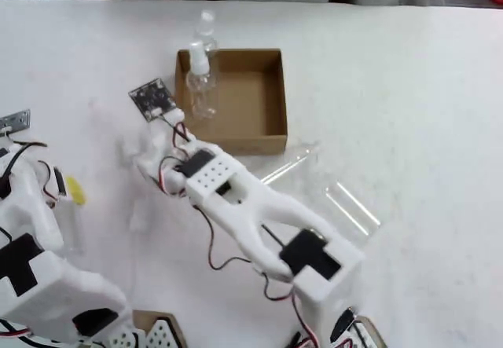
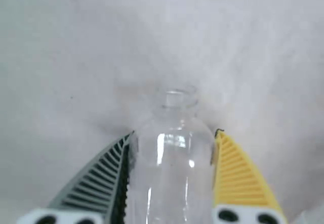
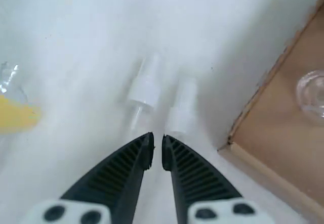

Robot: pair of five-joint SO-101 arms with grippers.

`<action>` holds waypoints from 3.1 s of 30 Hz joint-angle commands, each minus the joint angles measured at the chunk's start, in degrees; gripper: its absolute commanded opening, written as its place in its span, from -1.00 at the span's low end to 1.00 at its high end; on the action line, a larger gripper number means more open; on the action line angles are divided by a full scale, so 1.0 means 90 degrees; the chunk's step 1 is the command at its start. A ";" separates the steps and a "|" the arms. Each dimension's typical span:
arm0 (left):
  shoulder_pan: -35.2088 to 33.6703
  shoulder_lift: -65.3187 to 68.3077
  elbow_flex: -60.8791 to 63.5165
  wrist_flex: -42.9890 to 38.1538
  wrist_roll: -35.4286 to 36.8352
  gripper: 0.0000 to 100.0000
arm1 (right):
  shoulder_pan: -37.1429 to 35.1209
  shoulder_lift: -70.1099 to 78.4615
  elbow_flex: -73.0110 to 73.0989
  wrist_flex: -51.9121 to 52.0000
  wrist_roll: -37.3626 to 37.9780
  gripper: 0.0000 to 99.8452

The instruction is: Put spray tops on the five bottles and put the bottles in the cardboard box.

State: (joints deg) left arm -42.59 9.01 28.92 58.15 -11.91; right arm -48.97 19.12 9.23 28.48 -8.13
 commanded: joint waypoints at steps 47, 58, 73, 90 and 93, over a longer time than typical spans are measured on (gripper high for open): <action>0.0122 0.0083 0.0078 -0.0176 -0.0059 -0.85 | -0.0083 0.2584 -0.3116 0.0044 -0.0029 -0.71; 0.0132 0.0083 0.0078 -0.0186 -0.0068 -0.85 | -0.0044 0.3433 -0.5031 0.2183 -0.0039 -0.93; 0.0142 0.0083 0.0078 -0.0186 -0.0078 -0.85 | 0.0024 0.2261 -0.5031 0.4469 -0.0049 -0.97; 0.0151 0.0083 0.0078 -0.0176 -0.0088 -0.85 | 0.0200 0.1167 -0.3448 0.5534 -0.0020 -0.97; 0.0151 0.0083 0.0078 -0.0176 -0.0088 -0.85 | 0.0298 0.0532 -0.2559 0.5358 -0.0010 -0.97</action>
State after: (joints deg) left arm -41.98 9.01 29.01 58.15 -11.91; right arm -47.74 31.87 -18.64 77.89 -8.04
